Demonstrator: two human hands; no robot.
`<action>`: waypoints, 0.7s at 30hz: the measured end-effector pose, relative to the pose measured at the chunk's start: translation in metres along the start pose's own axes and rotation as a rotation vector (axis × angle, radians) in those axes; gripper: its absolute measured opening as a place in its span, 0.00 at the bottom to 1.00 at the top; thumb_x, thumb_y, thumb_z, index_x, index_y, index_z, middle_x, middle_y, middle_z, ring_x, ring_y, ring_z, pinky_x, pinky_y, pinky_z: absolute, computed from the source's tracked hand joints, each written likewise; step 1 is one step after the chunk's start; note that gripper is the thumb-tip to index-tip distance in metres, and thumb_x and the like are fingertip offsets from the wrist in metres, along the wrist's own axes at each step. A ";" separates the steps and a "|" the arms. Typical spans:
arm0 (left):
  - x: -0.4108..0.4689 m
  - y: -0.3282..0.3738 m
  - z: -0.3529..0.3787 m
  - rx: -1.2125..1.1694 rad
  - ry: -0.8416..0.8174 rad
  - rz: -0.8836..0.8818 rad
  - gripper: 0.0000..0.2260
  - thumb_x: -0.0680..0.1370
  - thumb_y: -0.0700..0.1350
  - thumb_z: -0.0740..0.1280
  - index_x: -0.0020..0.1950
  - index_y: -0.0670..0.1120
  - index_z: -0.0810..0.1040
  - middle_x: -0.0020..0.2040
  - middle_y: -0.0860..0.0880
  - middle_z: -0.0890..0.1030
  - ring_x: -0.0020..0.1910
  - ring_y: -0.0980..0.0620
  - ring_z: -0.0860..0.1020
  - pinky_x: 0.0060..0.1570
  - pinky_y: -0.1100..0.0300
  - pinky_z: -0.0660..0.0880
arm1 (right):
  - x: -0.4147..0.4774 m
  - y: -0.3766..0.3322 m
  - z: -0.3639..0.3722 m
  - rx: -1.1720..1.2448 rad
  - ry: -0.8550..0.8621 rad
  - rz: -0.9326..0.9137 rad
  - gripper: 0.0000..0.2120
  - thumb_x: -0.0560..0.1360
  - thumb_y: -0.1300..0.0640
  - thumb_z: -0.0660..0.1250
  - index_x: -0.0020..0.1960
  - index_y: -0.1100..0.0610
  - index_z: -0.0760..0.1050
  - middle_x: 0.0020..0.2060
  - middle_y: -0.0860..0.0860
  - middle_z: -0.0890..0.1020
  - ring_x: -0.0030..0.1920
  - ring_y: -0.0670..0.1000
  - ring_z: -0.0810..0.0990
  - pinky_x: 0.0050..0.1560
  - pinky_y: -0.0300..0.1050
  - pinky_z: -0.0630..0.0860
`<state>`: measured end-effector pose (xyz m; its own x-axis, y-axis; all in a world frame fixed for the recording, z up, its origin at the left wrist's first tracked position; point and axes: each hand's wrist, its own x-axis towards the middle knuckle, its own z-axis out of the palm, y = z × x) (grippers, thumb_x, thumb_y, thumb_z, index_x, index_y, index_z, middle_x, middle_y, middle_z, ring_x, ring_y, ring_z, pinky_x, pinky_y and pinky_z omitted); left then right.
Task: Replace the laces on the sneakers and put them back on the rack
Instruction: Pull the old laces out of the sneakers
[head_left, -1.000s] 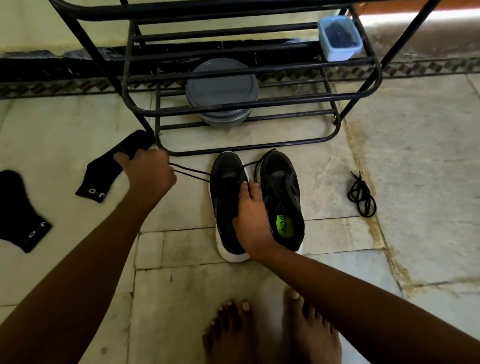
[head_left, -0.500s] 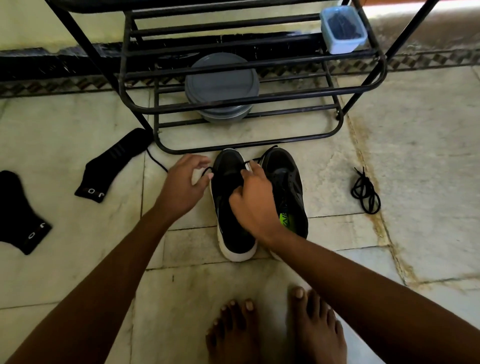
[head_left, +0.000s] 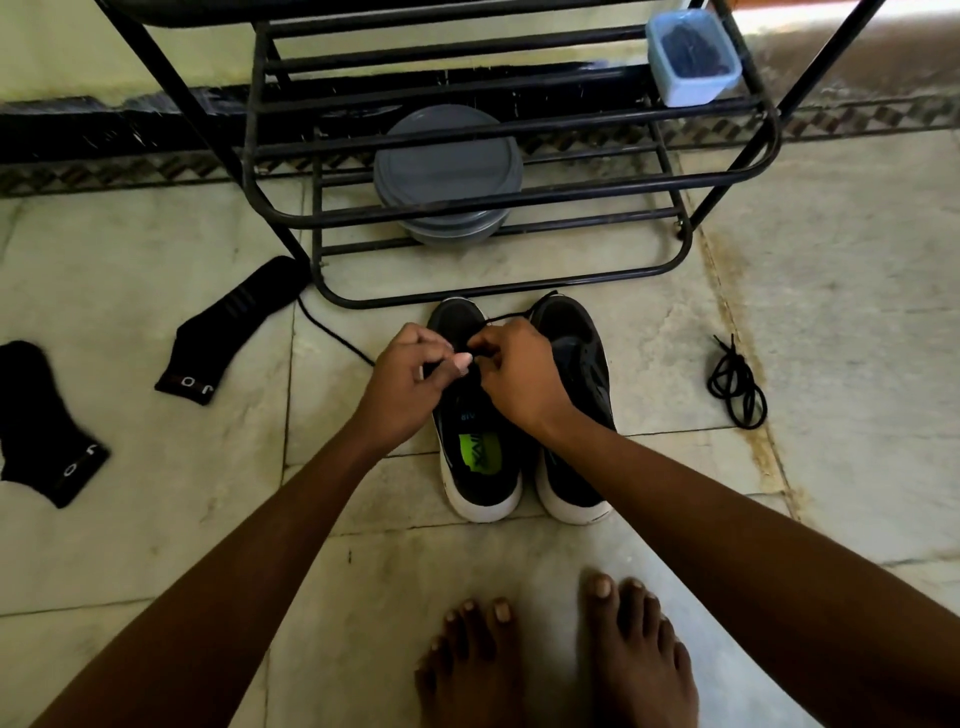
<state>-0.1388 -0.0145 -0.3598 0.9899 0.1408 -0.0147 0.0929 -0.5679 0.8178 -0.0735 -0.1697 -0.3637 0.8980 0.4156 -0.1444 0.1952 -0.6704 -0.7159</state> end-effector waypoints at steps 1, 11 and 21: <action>-0.003 0.000 0.002 -0.010 0.032 0.020 0.04 0.80 0.44 0.71 0.46 0.48 0.85 0.50 0.48 0.78 0.51 0.56 0.78 0.51 0.65 0.74 | 0.002 0.000 0.000 -0.006 -0.014 -0.016 0.11 0.76 0.61 0.69 0.57 0.56 0.84 0.51 0.56 0.83 0.49 0.52 0.83 0.58 0.49 0.80; -0.019 -0.023 0.011 0.090 -0.005 0.014 0.18 0.81 0.50 0.68 0.70 0.46 0.79 0.75 0.51 0.73 0.74 0.52 0.71 0.70 0.58 0.69 | 0.006 -0.007 -0.015 -0.091 -0.122 -0.148 0.12 0.72 0.71 0.64 0.41 0.55 0.74 0.46 0.53 0.74 0.46 0.56 0.77 0.50 0.49 0.76; -0.023 -0.024 0.008 0.107 -0.056 0.003 0.21 0.81 0.52 0.67 0.73 0.48 0.76 0.77 0.55 0.70 0.76 0.56 0.68 0.75 0.54 0.67 | 0.014 0.004 -0.009 -0.171 -0.134 -0.281 0.06 0.74 0.69 0.65 0.48 0.62 0.79 0.48 0.57 0.73 0.49 0.58 0.76 0.53 0.52 0.76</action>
<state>-0.1625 -0.0105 -0.3834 0.9944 0.0953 -0.0465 0.0976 -0.6519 0.7520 -0.0568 -0.1720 -0.3622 0.7424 0.6678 -0.0540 0.5010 -0.6069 -0.6170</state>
